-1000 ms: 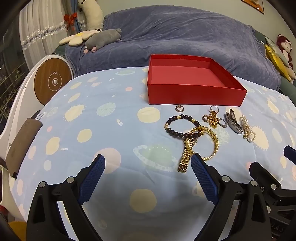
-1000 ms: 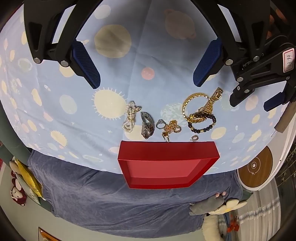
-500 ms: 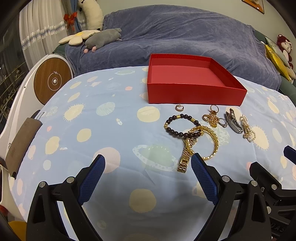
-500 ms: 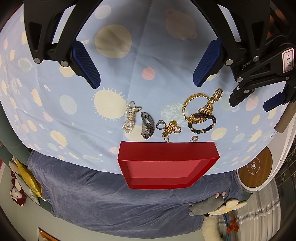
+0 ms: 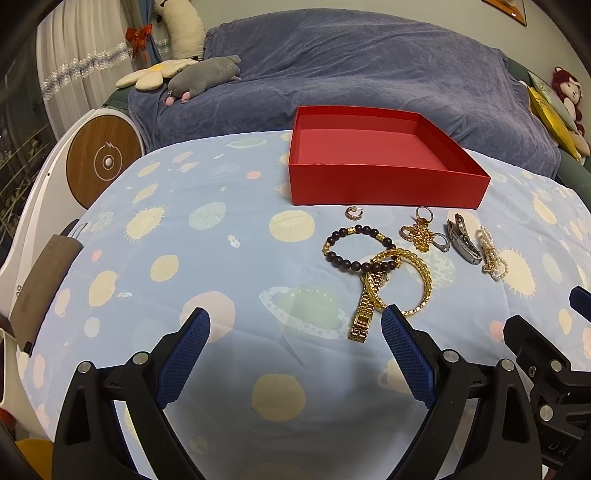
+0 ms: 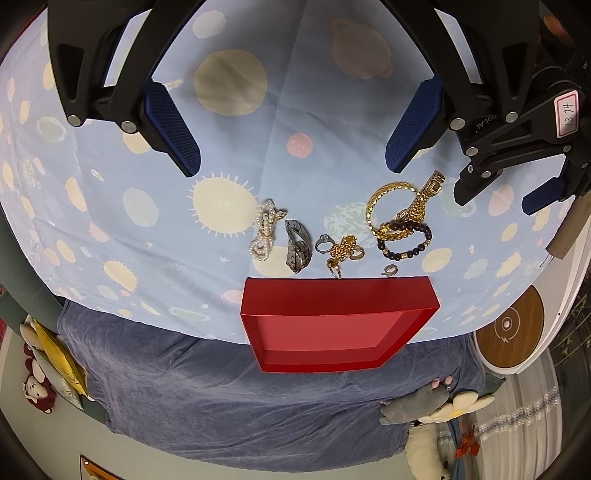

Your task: Organize jewelry

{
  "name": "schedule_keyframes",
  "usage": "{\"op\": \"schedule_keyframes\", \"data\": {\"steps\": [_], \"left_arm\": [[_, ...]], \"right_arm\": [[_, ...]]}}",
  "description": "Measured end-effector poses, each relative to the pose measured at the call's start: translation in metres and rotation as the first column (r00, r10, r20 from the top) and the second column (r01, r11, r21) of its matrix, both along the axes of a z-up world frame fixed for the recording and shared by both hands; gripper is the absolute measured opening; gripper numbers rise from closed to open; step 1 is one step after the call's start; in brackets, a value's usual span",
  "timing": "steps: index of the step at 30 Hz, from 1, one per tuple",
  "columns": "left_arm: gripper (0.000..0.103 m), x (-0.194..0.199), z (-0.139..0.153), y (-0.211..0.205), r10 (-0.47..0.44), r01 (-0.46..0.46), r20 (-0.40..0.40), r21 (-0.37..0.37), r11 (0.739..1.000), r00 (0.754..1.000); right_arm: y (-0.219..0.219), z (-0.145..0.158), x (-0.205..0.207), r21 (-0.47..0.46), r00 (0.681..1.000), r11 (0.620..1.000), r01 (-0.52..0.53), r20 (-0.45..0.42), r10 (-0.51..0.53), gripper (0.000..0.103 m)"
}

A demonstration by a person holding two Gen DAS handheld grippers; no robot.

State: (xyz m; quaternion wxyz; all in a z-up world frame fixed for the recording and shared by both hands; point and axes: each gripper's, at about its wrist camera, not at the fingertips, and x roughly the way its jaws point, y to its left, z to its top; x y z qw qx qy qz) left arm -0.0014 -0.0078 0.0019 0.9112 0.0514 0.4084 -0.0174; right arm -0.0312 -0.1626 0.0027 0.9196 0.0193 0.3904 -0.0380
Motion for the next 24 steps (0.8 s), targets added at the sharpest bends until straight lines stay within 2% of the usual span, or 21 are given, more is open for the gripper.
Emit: {"op": "schedule_keyframes", "data": {"steps": [24], "left_arm": [[0.092, 0.003, 0.001, -0.009, -0.002, 0.002, -0.004, -0.004, 1.000, 1.000]], "right_arm": [[-0.007, 0.001, -0.002, 0.004, 1.000, 1.000, 0.012, 0.004, -0.012, 0.098]]}}
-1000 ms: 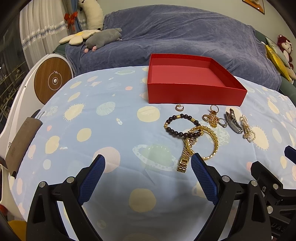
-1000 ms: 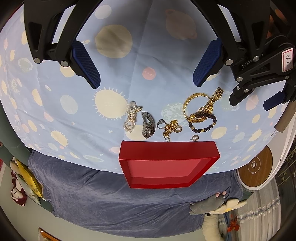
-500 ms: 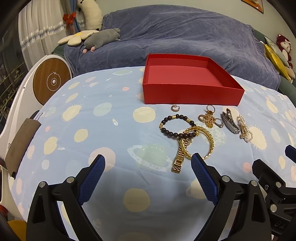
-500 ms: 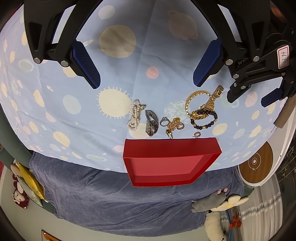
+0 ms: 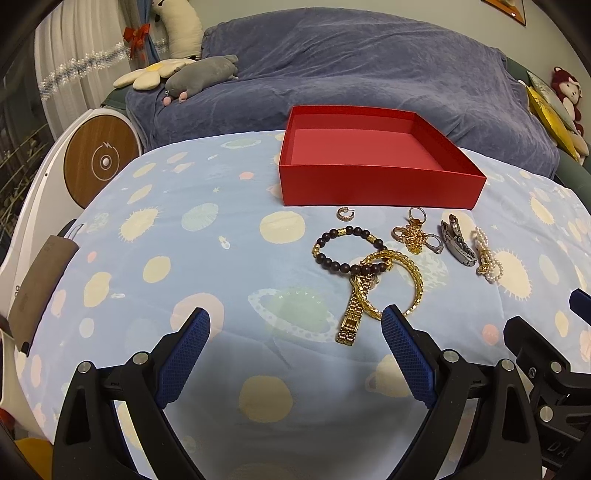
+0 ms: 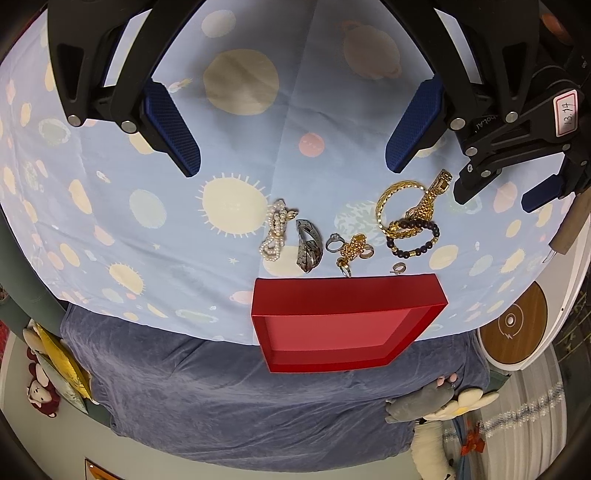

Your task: Organize jewelry

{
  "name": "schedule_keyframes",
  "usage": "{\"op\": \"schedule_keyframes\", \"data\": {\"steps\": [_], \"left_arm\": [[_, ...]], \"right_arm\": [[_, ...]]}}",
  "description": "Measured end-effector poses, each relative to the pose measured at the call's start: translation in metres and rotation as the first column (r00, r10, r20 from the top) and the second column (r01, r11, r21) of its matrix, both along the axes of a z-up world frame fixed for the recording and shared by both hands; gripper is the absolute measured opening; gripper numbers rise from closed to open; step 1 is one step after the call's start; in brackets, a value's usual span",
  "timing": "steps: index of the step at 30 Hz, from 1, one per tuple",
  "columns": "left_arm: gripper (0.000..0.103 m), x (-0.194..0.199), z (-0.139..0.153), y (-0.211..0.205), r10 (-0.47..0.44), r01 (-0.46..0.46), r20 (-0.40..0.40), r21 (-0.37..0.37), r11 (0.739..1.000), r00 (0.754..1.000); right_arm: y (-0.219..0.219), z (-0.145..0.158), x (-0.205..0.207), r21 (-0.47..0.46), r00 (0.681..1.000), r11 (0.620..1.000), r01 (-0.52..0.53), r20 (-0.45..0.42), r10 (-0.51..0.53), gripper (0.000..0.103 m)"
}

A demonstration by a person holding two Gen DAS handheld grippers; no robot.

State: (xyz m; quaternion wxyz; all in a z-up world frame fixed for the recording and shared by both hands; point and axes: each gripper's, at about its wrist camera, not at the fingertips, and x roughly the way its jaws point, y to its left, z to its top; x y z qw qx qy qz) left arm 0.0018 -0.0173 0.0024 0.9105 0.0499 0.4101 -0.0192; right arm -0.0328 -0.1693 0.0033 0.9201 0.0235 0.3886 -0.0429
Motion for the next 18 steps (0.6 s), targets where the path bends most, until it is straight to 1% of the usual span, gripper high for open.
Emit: {"op": "schedule_keyframes", "data": {"steps": [18], "left_arm": [[0.092, 0.0004, -0.0003, -0.0024, -0.001, 0.001, -0.001, -0.001, 1.000, 1.000]], "right_arm": [[0.0002, 0.0002, 0.0002, 0.001, 1.000, 1.000, -0.001, 0.000, 0.001, 0.098]]}}
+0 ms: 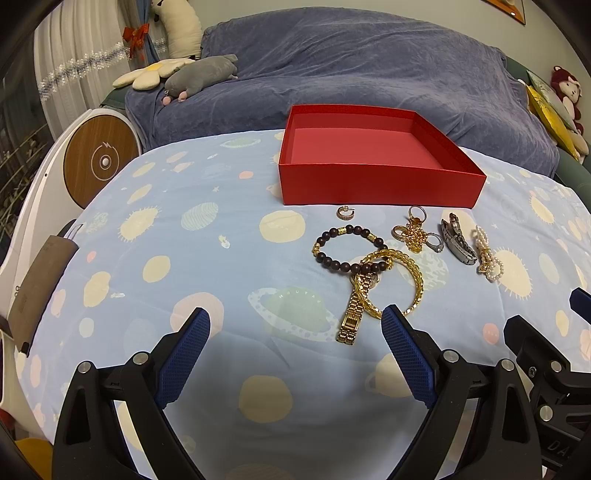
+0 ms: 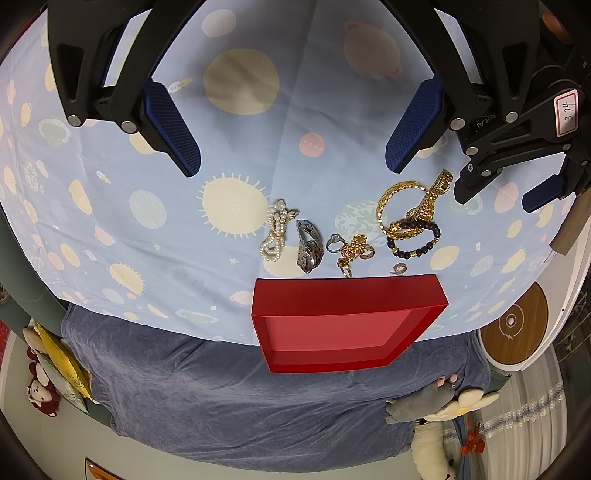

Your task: Organize jewelry

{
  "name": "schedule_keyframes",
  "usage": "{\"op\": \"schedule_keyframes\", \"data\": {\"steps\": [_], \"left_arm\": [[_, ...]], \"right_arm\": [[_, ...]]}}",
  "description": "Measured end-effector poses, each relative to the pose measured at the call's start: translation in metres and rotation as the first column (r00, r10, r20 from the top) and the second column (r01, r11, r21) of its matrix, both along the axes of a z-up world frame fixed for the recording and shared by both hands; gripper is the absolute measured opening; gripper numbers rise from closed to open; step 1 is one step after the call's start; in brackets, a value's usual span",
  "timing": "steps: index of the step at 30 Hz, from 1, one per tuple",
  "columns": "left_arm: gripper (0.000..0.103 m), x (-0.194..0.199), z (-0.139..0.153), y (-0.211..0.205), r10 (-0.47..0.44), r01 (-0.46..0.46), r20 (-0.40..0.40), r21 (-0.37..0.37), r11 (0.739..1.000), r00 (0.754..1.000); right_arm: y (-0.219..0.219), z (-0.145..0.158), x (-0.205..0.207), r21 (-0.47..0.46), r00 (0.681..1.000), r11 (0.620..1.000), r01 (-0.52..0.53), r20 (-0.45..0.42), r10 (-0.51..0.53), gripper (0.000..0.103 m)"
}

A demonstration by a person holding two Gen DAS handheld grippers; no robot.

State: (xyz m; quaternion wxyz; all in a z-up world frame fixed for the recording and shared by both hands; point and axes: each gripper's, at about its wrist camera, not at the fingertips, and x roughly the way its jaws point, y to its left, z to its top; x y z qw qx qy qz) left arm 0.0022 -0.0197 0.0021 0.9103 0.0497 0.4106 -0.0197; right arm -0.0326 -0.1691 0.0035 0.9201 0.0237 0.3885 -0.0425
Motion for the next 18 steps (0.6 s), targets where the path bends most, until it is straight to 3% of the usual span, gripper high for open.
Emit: {"op": "schedule_keyframes", "data": {"steps": [18], "left_arm": [[0.092, 0.0029, 0.0015, 0.0079, -0.023, 0.022, -0.016, -0.036, 0.999, 1.000]], "right_arm": [[-0.0046, -0.0039, 0.0008, -0.006, 1.000, 1.000, -0.003, -0.007, 0.003, 0.098]]}}
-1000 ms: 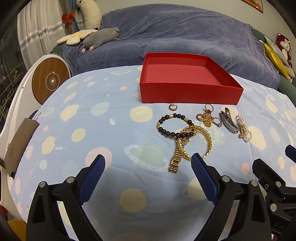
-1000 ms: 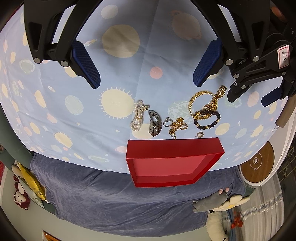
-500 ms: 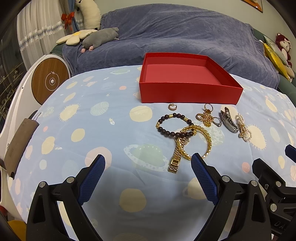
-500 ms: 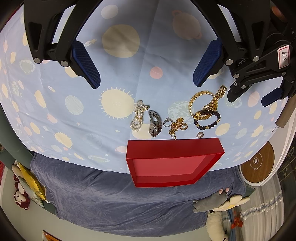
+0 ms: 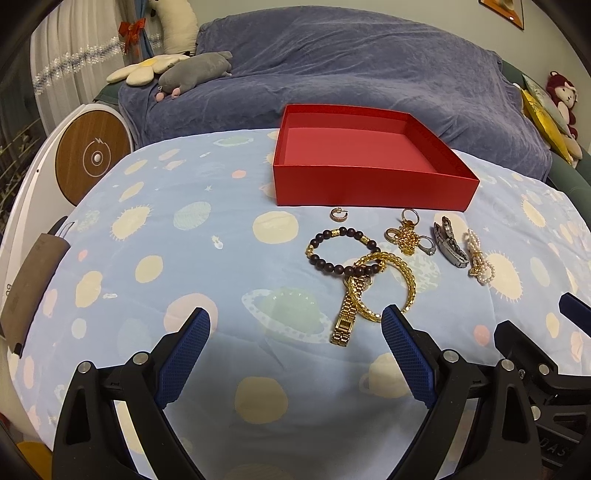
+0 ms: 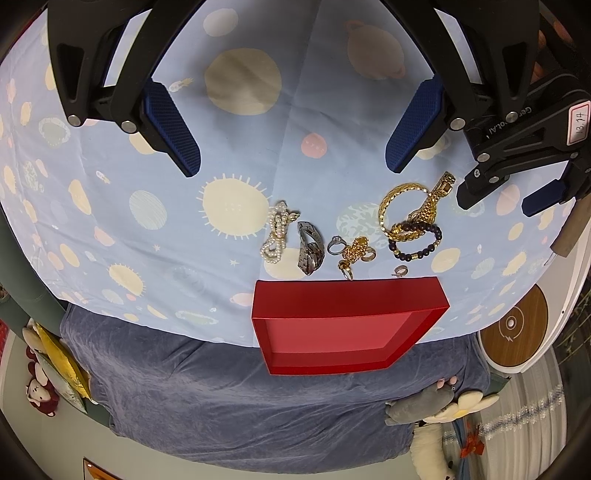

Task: Organize jewelry
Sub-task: 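Move the right tool to the pearl necklace while the left tool approaches the gold bangle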

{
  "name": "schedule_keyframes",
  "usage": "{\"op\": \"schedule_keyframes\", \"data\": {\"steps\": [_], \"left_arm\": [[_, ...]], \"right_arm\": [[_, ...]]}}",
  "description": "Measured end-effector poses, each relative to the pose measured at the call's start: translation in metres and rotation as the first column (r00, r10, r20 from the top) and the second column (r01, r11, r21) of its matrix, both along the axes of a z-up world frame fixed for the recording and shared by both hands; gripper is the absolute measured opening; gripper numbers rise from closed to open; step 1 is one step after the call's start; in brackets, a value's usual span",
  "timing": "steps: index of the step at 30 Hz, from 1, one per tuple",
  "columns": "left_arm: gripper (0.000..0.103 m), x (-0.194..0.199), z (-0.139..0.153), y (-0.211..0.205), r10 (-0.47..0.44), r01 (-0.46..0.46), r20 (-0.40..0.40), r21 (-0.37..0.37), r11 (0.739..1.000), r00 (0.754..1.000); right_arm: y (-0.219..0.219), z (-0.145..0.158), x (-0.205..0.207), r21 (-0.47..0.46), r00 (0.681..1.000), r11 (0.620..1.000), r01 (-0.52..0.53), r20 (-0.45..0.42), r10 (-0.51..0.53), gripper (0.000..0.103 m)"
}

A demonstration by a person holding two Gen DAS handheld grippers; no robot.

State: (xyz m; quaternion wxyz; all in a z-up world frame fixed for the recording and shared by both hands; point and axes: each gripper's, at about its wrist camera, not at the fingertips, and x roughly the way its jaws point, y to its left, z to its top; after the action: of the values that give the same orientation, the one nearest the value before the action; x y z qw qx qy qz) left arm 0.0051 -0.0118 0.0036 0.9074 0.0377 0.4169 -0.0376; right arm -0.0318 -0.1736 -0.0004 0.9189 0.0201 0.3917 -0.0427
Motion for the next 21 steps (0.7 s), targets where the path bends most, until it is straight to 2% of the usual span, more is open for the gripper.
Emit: {"op": "schedule_keyframes", "data": {"steps": [9, 15, 21], "left_arm": [[0.092, 0.000, -0.007, 0.011, -0.049, 0.048, -0.041, -0.014, 0.999, 0.998], [0.092, 0.008, -0.010, 0.018, -0.038, 0.037, -0.050, -0.028, 0.999, 0.998], [0.092, 0.019, -0.014, 0.019, -0.005, 0.001, -0.071, -0.056, 0.998, 0.997]], "right_arm": [[-0.016, 0.003, 0.003, 0.020, 1.000, 0.999, 0.026, 0.000, -0.026, 0.098], [-0.029, 0.004, 0.015, 0.032, 0.999, 0.998, 0.050, -0.007, -0.050, 0.098], [-0.030, -0.004, 0.037, 0.024, 0.999, 0.999, 0.026, -0.036, -0.025, 0.096]]}}
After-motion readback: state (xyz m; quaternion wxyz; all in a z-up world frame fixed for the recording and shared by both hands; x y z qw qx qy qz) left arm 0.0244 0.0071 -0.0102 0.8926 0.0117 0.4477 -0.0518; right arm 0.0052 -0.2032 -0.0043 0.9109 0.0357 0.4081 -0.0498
